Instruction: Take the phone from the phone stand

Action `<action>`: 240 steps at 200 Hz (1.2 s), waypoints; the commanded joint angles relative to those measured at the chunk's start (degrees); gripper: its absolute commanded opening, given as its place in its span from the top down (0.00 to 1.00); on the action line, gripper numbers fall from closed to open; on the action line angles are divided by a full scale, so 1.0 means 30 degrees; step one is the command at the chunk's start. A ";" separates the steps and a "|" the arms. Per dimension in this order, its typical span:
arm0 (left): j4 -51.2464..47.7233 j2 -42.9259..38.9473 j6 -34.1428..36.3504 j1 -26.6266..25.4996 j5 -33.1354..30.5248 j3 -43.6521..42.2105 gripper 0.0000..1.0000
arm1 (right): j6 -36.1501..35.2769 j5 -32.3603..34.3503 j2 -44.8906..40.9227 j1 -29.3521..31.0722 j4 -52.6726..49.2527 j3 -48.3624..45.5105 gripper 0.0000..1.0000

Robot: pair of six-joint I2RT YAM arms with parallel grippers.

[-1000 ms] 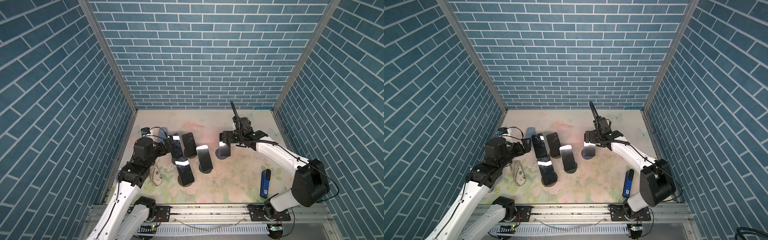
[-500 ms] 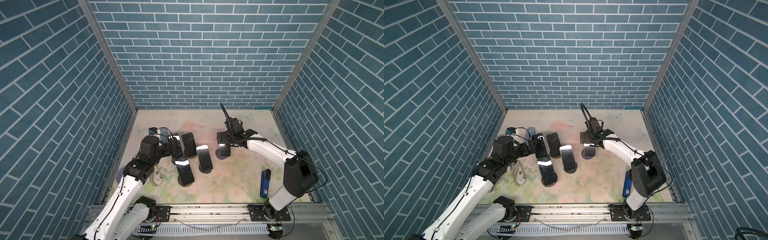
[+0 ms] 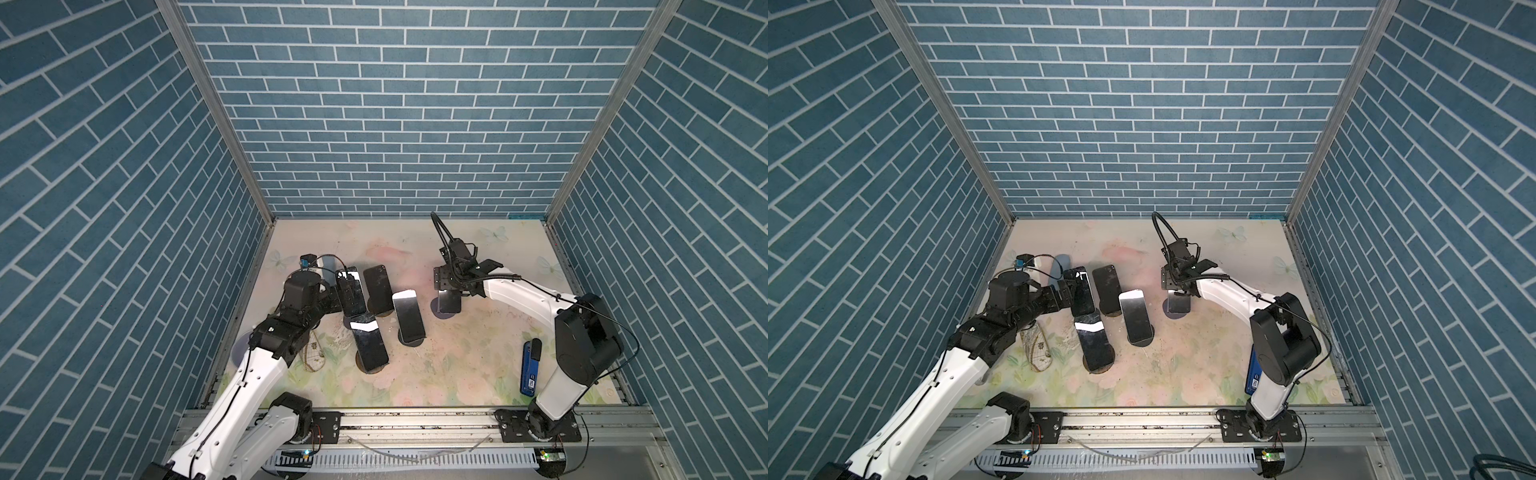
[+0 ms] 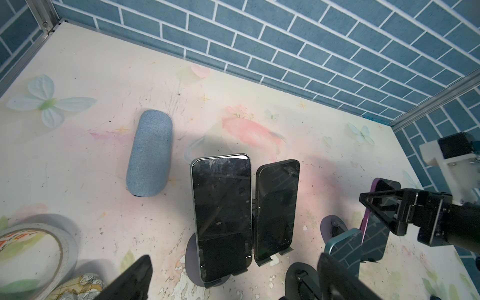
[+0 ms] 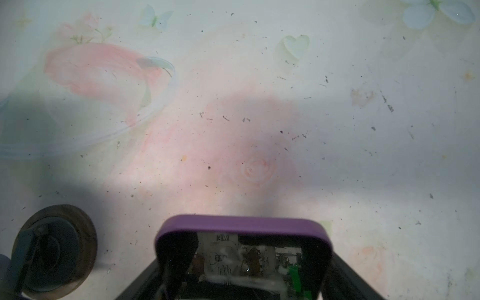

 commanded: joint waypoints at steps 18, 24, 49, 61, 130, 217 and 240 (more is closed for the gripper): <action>0.0301 0.0060 0.0237 -0.0110 -0.0143 -0.0011 0.00 | 0.0924 0.0638 0.0383 0.0275 -0.0675 0.0916 0.27; 0.0300 0.0053 0.0250 -0.0110 -0.0171 0.0001 0.00 | 0.0927 0.0663 0.0383 0.0323 -0.0667 0.0916 0.29; 0.0300 0.0038 0.0247 -0.0110 -0.0260 -0.0020 0.00 | 0.0927 0.0615 0.0325 0.0373 -0.0584 0.0905 0.43; 0.0296 0.0049 0.0236 -0.0110 -0.0273 -0.0020 0.00 | 0.0927 0.0571 0.0240 0.0407 -0.0548 0.0905 0.48; -0.0313 0.0605 0.0724 -0.0293 0.0033 0.0659 0.00 | 0.0723 0.0520 -0.1342 0.0436 -0.0407 0.1042 0.61; 0.1660 0.2791 0.2836 -0.4901 -0.1007 0.1891 0.00 | -0.0473 0.1113 -0.3551 -0.0726 -0.0602 0.1180 0.65; 0.2995 0.3390 0.3261 -0.6007 -0.0992 0.1937 0.00 | -0.0509 0.1091 -0.4175 -0.1879 -0.0616 0.0339 0.65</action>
